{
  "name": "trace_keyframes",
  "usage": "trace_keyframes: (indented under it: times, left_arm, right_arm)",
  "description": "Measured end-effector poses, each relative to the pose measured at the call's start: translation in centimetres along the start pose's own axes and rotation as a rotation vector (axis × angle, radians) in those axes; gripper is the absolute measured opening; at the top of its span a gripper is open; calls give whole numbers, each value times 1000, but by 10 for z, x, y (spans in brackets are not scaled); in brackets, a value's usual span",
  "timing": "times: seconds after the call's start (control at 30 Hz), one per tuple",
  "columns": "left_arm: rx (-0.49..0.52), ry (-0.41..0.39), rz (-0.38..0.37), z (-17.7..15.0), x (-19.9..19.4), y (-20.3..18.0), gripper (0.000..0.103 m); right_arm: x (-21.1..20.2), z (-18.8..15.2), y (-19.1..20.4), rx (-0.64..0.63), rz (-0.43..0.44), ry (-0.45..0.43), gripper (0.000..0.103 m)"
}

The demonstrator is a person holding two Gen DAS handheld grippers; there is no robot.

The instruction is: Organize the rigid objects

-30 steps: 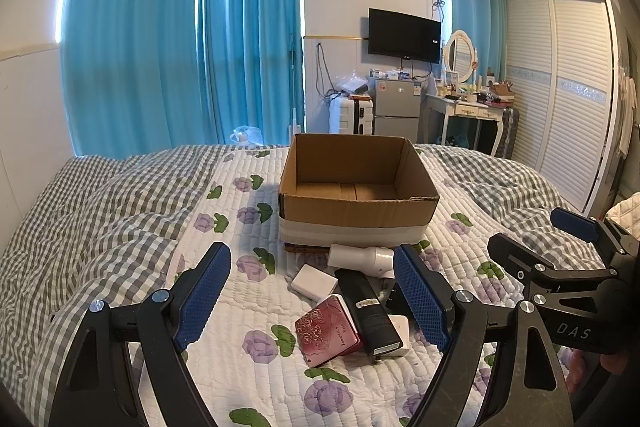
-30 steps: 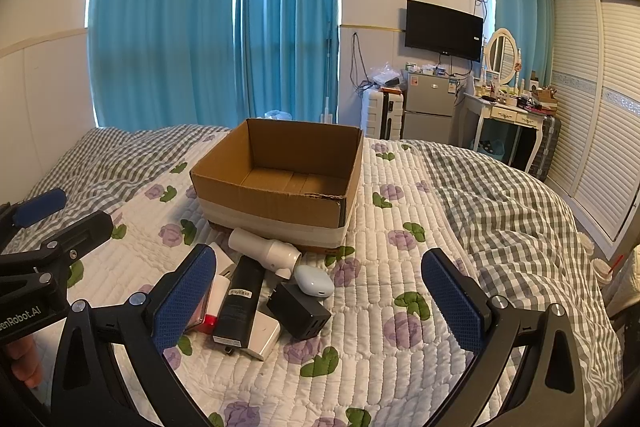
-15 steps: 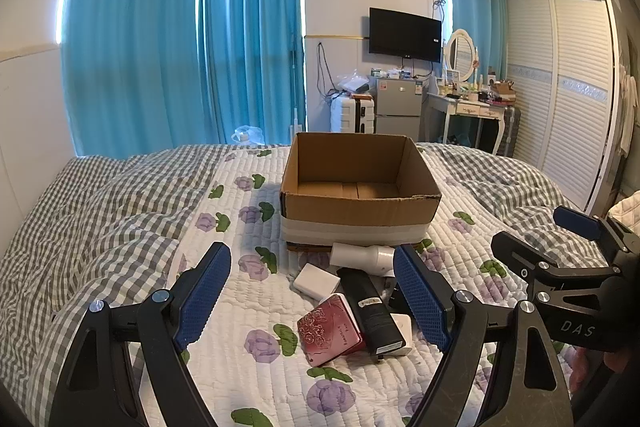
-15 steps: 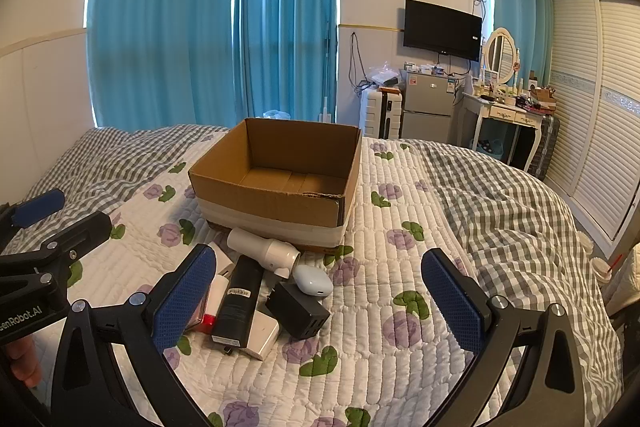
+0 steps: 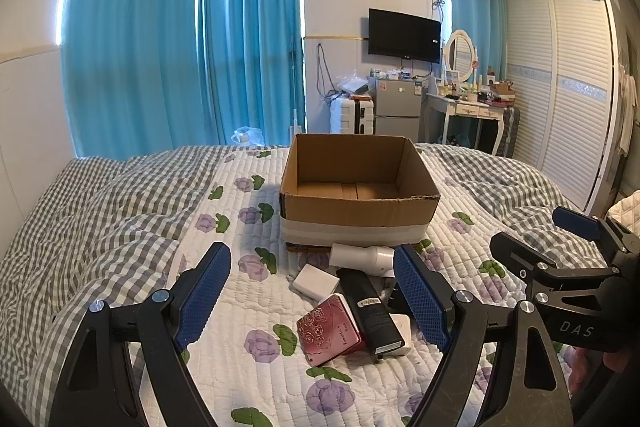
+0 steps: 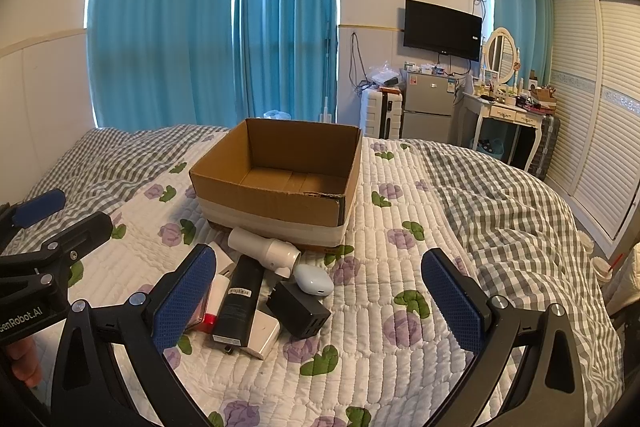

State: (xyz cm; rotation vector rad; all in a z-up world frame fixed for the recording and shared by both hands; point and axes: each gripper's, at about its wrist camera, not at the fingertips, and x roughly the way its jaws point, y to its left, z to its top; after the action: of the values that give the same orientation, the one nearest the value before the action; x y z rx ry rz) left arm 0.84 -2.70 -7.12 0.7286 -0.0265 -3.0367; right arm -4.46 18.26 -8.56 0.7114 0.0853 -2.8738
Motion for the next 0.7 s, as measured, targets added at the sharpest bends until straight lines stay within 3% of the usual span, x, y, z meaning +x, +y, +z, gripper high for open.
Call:
trace_keyframes:
  times: [0.27,0.47,0.7]
  left_arm:
    - [16,24,1,-1,6,-6,86]
    - [61,200,40,-22,52,-10,86]
    - [95,364,10,-51,95,-18,84]
  right_arm:
    - [2,0,0,-8,-13,26,103]
    - [34,-11,0,-31,-18,156,103]
    - [65,-29,-5,-13,9,273,103]
